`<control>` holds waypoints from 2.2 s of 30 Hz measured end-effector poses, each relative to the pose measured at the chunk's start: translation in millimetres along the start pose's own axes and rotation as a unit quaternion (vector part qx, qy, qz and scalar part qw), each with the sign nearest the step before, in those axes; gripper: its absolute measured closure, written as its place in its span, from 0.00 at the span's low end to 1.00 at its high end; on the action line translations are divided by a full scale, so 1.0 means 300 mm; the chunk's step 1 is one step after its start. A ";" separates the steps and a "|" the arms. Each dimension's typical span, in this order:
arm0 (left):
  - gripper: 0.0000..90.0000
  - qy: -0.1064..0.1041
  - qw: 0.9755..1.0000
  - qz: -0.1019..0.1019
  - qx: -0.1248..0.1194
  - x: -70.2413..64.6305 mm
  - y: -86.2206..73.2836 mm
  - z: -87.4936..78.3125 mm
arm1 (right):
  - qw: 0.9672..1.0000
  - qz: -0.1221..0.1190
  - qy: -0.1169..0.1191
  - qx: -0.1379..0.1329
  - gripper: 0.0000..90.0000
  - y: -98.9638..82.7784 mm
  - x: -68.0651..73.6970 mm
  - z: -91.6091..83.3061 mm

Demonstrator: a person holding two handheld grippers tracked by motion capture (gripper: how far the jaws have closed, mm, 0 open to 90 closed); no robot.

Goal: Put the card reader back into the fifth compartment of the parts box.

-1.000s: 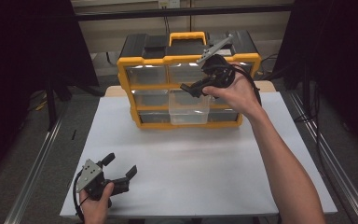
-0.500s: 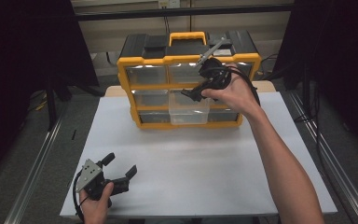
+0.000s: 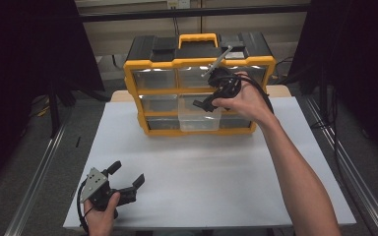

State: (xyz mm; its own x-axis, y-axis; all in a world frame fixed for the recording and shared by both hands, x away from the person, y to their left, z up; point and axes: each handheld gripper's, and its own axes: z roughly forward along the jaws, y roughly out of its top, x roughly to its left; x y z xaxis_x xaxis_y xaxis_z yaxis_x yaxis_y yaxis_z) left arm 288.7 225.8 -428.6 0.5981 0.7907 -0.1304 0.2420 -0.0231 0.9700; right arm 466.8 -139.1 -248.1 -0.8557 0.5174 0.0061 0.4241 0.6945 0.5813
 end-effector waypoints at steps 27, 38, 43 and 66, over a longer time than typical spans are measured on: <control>0.04 -0.003 1.000 0.002 0.007 0.000 -0.002 0.003 | 0.999 0.025 -0.032 -0.022 0.36 0.002 -0.032 0.016; 0.04 -0.001 1.000 -0.001 0.005 0.000 -0.002 0.003 | 0.997 0.039 -0.038 -0.053 0.12 -0.013 -0.024 -0.011; 0.04 -0.001 1.000 -0.001 0.005 0.000 -0.002 0.003 | 0.996 0.040 -0.039 -0.065 0.10 -0.032 -0.010 -0.022; 0.04 0.000 1.000 0.002 0.009 0.001 -0.003 0.003 | 0.982 0.071 -0.087 -0.152 0.05 -0.137 0.057 -0.044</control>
State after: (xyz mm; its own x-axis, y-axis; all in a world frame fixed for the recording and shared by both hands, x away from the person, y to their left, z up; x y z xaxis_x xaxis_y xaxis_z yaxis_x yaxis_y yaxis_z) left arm 289.3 225.6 -429.7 0.5996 0.7902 -0.1265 0.2534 -0.0375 0.9666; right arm 430.9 -165.5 -261.2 -0.7194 0.6943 -0.0201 0.4043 0.4421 0.8007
